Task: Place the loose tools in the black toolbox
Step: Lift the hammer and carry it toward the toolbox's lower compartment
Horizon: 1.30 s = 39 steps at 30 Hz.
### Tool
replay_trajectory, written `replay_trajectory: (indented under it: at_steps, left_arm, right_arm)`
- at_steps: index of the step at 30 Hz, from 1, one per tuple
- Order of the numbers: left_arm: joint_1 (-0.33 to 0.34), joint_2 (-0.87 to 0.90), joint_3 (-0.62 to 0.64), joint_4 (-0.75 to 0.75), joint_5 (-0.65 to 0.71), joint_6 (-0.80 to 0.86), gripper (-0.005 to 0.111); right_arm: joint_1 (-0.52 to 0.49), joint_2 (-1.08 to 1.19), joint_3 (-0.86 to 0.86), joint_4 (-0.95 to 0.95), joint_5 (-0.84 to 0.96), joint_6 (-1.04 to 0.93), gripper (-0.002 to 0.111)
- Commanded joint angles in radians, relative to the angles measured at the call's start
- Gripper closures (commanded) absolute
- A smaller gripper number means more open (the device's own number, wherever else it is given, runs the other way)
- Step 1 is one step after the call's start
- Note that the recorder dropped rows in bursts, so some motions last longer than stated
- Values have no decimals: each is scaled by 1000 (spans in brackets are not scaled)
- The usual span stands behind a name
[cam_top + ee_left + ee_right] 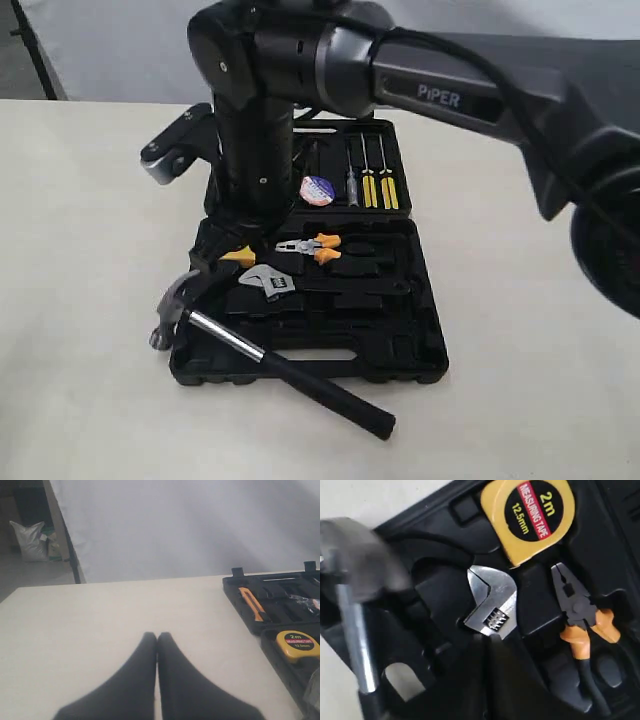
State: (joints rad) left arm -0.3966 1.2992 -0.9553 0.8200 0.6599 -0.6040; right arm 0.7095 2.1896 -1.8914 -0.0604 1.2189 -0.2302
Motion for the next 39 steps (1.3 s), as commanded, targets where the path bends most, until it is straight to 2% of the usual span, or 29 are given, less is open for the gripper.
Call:
replay_trajectory:
  at_steps: [1, 11, 15, 18, 23, 25, 29, 32, 35, 39]
  left_arm:
    - [3, -8, 9, -14, -17, -10, 105]
    - [3, -8, 9, -14, -17, -10, 105]
    - [3, -8, 9, -14, -17, -10, 105]
    - [3, -8, 9, -14, -17, -10, 105]
    - [3, -8, 9, -14, -17, -10, 105]
    - [3, -8, 9, -14, -17, -10, 105]
    - [3, -8, 9, -14, -17, -10, 105]
    - [3, -8, 9, -14, -17, -10, 105]
    - [3, -8, 9, -14, -17, -10, 105]
    - [3, -8, 9, -14, -17, -10, 105]
  right_arm:
    - [3, 46, -2, 9, 2, -32, 108]
    - [8, 36, -2, 89, 2, 7, 108]
    - [17, 15, -2, 241, 2, -51, 108]
    - [44, 2, -2, 336, 2, -110, 108]
    - [133, 1, 0, 279, 2, -104, 107]
    - [163, 6, 17, 244, 2, -89, 102]
    - [217, 14, 58, 225, 2, -47, 73]
    - [238, 18, 67, 230, 2, -97, 54]
    - [249, 29, 67, 237, 2, -139, 45]
    - [249, 57, 67, 227, 2, -166, 46]
